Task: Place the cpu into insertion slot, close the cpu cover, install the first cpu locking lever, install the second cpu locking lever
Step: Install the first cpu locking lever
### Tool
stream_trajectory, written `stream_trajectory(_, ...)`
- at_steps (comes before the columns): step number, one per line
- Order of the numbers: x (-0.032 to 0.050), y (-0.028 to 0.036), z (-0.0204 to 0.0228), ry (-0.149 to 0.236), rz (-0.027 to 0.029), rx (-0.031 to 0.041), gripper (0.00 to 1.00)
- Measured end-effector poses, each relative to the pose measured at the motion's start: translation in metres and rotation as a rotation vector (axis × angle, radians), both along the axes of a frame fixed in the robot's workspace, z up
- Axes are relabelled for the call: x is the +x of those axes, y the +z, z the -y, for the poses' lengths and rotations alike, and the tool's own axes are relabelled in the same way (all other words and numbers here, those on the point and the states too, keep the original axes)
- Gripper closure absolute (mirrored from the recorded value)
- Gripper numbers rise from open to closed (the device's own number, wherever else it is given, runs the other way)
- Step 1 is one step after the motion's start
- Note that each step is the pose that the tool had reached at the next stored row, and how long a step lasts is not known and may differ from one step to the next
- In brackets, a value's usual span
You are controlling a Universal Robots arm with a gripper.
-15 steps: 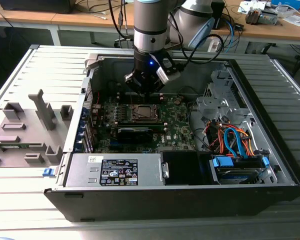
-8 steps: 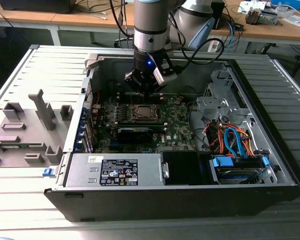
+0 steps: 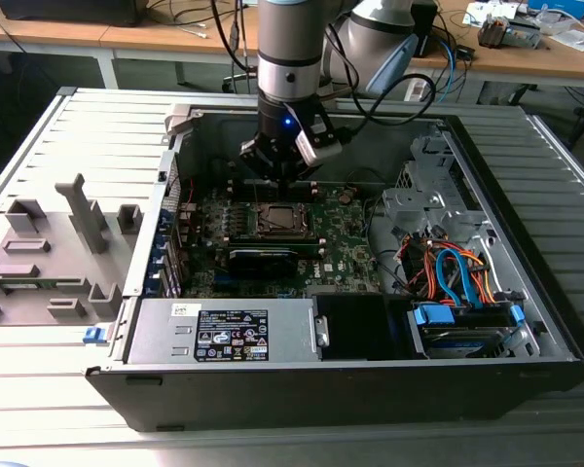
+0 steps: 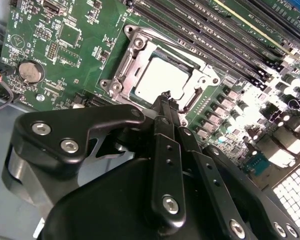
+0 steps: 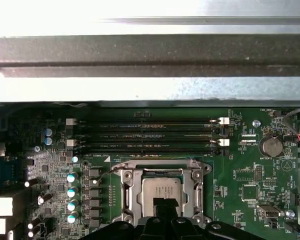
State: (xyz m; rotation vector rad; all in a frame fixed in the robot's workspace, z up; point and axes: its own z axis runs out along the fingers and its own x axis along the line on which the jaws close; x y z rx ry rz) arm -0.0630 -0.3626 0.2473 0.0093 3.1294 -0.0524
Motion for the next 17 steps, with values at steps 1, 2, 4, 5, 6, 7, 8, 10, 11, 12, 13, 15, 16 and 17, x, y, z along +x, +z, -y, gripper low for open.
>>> stream_trajectory(1,0.0000,0.0005,0.0000,0.000,0.0001,0.0000,0.89)
stream_trajectory(2,0.0000,0.0013,0.0000,0.000,0.0001,0.0001,0.89)
stream_trajectory(4,0.0000,0.0019,0.0000,0.000,0.0001,0.0002,0.89)
stream_trajectory(5,0.0000,0.0022,0.0000,0.000,0.0001,0.0002,0.89)
stream_trajectory(6,0.0000,0.0026,0.0000,0.000,0.0000,0.0002,0.89)
stream_trajectory(7,0.0000,0.0029,0.0000,0.000,0.0000,0.0002,0.89)
stream_trajectory(8,0.0000,0.0032,0.0000,0.000,0.0001,0.0003,0.89)
stream_trajectory(10,0.0000,0.0040,-0.0001,0.000,0.0002,0.0004,0.89)
stream_trajectory(11,0.0000,0.0042,-0.0001,0.000,0.0002,0.0004,0.89)
stream_trajectory(12,0.0000,0.0045,-0.0001,0.000,0.0001,0.0004,0.89)
stream_trajectory(13,0.0000,0.0046,-0.0001,0.000,0.0001,0.0004,0.89)
stream_trajectory(15,0.0000,0.0051,-0.0001,0.000,0.0001,0.0004,0.89)
stream_trajectory(16,0.0000,0.0053,0.0000,0.000,0.0001,0.0004,0.89)
stream_trajectory(17,0.0000,0.0054,-0.0001,0.000,0.0001,0.0005,0.89)
